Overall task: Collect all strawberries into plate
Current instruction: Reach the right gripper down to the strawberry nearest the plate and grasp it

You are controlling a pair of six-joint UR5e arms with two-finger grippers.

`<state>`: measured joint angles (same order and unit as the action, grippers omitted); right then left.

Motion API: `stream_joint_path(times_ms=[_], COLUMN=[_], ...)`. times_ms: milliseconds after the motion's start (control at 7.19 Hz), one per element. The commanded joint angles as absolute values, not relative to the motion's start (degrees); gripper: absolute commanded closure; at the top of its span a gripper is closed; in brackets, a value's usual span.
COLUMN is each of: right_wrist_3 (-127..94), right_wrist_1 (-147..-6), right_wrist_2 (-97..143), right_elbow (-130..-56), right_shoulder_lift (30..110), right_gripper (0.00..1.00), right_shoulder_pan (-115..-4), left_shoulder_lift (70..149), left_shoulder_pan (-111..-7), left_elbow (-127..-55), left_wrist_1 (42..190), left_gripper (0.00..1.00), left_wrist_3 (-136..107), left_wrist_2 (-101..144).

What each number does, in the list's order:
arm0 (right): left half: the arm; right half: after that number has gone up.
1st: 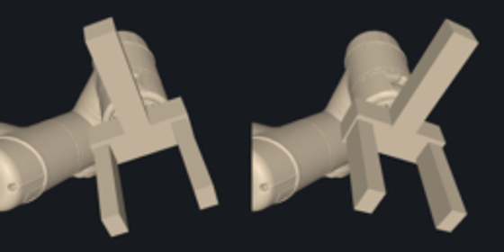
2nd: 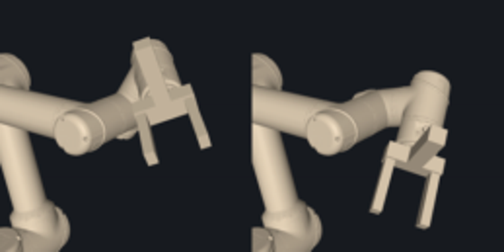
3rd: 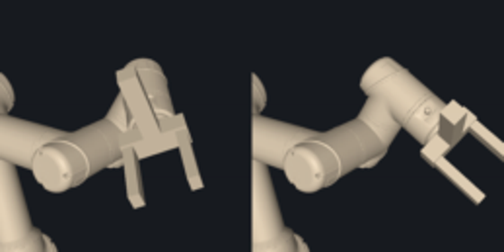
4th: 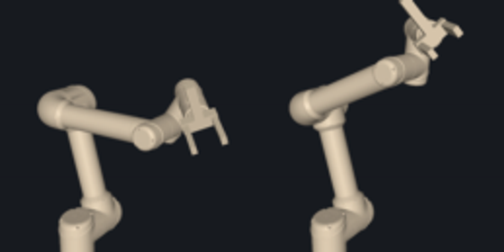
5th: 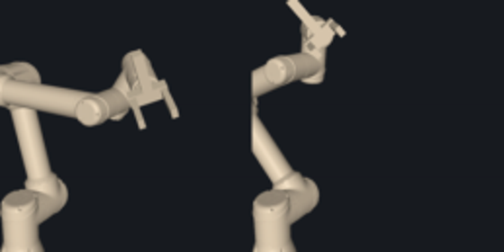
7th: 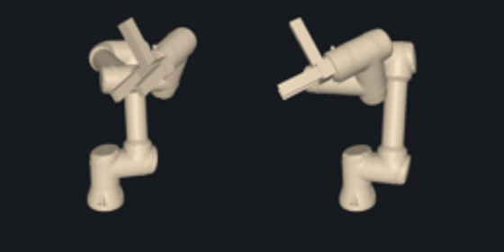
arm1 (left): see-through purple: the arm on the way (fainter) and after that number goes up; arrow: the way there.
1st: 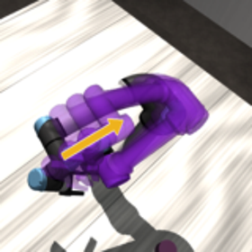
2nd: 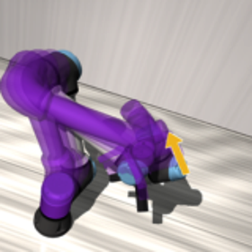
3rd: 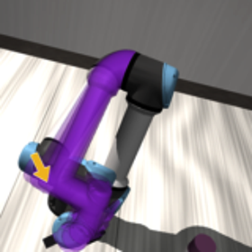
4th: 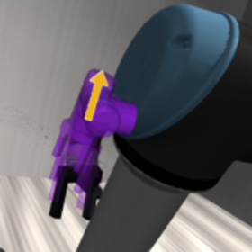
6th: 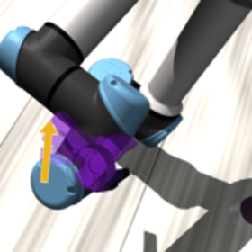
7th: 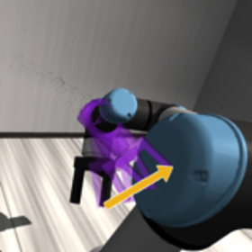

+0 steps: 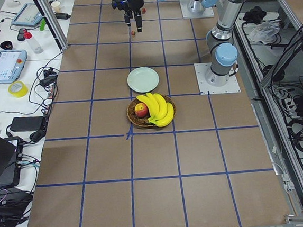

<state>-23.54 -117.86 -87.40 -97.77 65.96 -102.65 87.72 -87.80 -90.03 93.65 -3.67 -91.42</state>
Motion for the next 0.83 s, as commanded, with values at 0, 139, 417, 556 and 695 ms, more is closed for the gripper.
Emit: stream_joint_path(times_ms=[0,139,417,556,695], right_wrist_3=[-24.17,-24.69,-24.70,-24.61,-24.44], right_wrist_1=[-121.80,-121.82,-122.43,-122.34,-122.26], right_wrist_2=[-87.36,-87.36,-85.97,-85.96,-85.96], right_elbow=[-98.35,-98.52,-100.54,-100.63,-100.55], right_shoulder_lift=[61.90,61.35,61.17,61.17,61.35], right_gripper=[0.07,0.11,0.27,0.61,0.99], right_shoulder_pan=[-103.09,-103.79,-103.89,-103.89,-103.89], left_shoulder_lift=[87.98,87.89,87.63,87.63,87.63], left_shoulder_pan=[-87.80,-87.80,-87.80,-87.80,-87.80], left_elbow=[-90.17,-90.52,-91.32,-91.32,-91.23], left_wrist_1=[92.82,92.64,92.46,92.46,92.46], left_gripper=[0.00,0.00,0.00,0.00,0.00], left_wrist_3=[-3.60,-3.60,-3.34,-3.43,-3.43], left_wrist_2=[-91.41,-91.49,-91.58,-91.50,-91.49])
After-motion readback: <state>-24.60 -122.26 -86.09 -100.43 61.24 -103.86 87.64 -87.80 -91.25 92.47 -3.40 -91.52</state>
